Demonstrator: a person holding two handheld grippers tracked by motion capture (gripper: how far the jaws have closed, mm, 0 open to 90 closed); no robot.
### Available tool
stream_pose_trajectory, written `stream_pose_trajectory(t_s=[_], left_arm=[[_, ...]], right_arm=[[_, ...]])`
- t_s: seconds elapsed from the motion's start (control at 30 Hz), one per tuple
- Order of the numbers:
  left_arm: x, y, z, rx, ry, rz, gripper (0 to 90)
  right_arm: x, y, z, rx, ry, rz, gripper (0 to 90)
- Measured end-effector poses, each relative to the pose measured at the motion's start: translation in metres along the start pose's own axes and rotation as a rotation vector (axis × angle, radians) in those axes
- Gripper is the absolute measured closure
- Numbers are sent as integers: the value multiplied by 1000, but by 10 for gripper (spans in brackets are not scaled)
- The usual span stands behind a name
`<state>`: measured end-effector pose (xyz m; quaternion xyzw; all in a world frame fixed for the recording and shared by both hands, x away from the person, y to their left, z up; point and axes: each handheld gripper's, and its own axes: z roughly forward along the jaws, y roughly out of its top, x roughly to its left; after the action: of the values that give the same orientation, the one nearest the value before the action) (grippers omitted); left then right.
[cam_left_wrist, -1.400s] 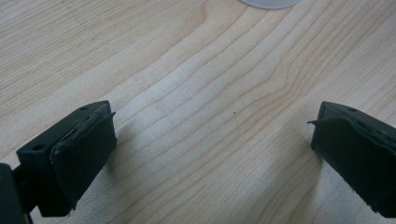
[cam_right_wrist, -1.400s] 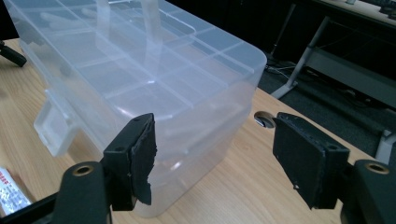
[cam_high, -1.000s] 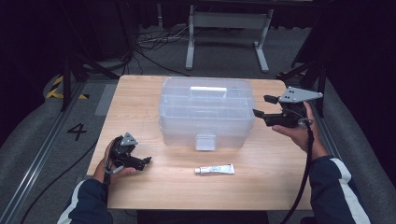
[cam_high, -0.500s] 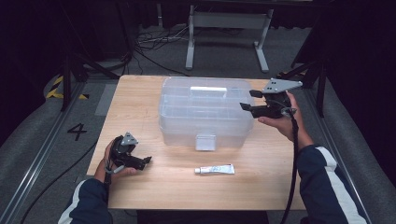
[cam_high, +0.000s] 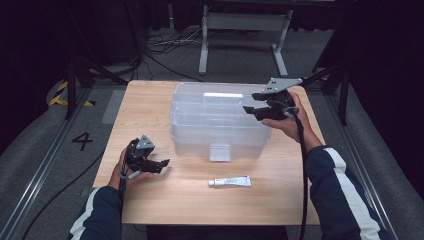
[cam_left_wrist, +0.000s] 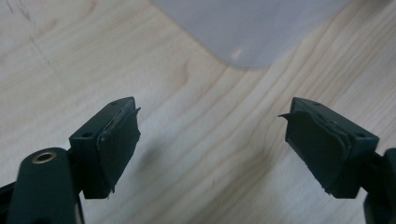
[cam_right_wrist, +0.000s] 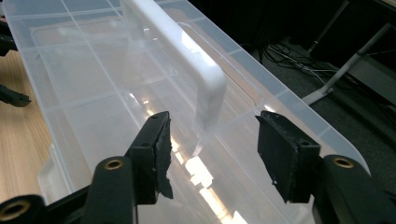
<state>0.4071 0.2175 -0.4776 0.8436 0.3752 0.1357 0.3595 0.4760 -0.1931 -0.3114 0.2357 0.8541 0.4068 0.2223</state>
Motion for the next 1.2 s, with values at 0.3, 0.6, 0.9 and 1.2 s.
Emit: stream_pose_trajectory(t_s=[0.3, 0.6, 0.9, 1.2], left_arm=[[-8, 31, 3, -84, -13, 50, 177], [-12, 47, 9, -113, -33, 64, 161], [-17, 57, 15, -104, -46, 78, 122], [-21, 56, 7, -104, -43, 73, 170]], right_arm=[[4, 17, 21, 52, 5, -26, 551], [7, 22, 30, 68, -14, -30, 654], [6, 22, 31, 68, -30, -23, 717], [8, 21, 29, 69, -33, -37, 730]])
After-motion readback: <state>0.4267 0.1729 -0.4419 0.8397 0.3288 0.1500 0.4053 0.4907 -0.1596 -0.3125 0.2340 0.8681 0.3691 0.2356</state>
